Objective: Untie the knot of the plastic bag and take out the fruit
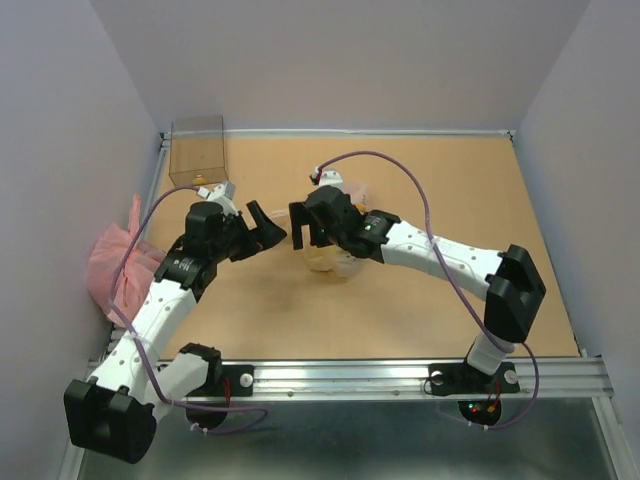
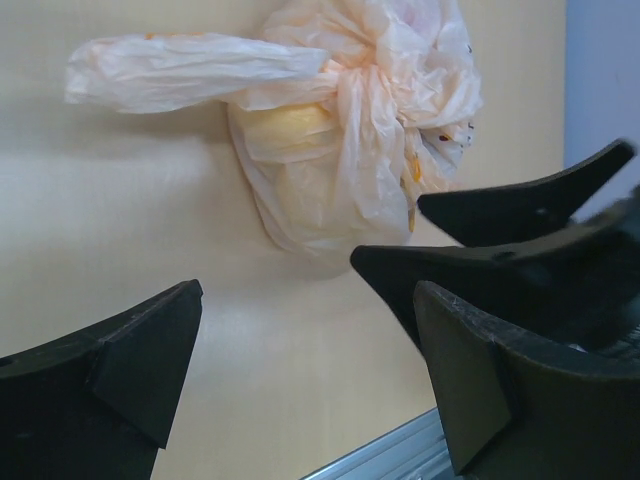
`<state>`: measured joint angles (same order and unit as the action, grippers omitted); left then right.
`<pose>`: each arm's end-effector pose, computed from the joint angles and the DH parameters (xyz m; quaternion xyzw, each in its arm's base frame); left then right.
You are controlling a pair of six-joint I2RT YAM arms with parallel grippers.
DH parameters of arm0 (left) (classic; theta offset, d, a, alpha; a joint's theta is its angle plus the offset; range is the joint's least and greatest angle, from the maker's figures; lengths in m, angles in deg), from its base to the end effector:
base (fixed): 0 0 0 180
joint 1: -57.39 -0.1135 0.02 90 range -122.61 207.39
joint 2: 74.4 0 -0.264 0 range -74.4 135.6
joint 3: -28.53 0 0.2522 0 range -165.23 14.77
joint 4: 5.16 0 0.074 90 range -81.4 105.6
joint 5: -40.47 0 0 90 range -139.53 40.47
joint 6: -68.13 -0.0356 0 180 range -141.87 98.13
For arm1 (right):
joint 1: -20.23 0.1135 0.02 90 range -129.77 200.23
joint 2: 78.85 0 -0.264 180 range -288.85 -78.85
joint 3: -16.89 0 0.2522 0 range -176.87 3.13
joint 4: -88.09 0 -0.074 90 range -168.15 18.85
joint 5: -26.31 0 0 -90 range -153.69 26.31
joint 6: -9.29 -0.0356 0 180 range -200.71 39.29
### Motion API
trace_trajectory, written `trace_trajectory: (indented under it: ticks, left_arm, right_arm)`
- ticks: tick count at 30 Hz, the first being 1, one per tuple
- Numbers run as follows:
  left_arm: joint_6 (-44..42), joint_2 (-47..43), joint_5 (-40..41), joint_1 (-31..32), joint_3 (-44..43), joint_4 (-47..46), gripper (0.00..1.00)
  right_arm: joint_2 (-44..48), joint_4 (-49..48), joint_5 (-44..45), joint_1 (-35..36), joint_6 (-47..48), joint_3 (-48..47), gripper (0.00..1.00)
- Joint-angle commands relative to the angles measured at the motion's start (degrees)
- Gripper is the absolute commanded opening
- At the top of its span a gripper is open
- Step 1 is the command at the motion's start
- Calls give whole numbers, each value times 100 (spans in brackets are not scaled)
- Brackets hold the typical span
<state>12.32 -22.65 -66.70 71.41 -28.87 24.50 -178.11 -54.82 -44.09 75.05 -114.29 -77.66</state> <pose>0.1975 -0.0602 0.3017 -0.0652 0.8307 -0.3342 0.4404 0.2368 0.3152 0.2817 -0.0975 0.8969 0.1691 0.3968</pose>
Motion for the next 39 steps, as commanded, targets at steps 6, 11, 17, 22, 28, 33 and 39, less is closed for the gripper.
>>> trace_trajectory:
  ticks: [6,11,17,22,28,33,39]
  left_arm:
    - [17,818,599,847,-233,-1352,97]
    - [-88,1381,978,1340,-531,-1511,96]
    - [-27,2234,1374,1770,-892,-1564,96]
    - [-97,2839,1673,1911,-997,-1792,93]
    - [-44,3604,1621,2087,-1129,-1985,76]
    - [-185,3773,1655,2087,-1253,-1740,0]
    - [-598,3141,2541,1903,-1261,-1117,0]
  right_arm:
    - [505,154,-758,-1350,1601,-1087,95]
    - [198,180,-1704,-2116,1864,-1290,94]
    - [-347,172,-2758,-2266,2040,-1431,95]
    - [-647,163,-3145,-2266,2137,-1220,94]
    - [-858,163,-3515,-2257,2005,-1000,83]
    - [-762,163,-2849,-2257,1979,-675,29]
    - [-366,163,-1601,-2362,1681,71,1]
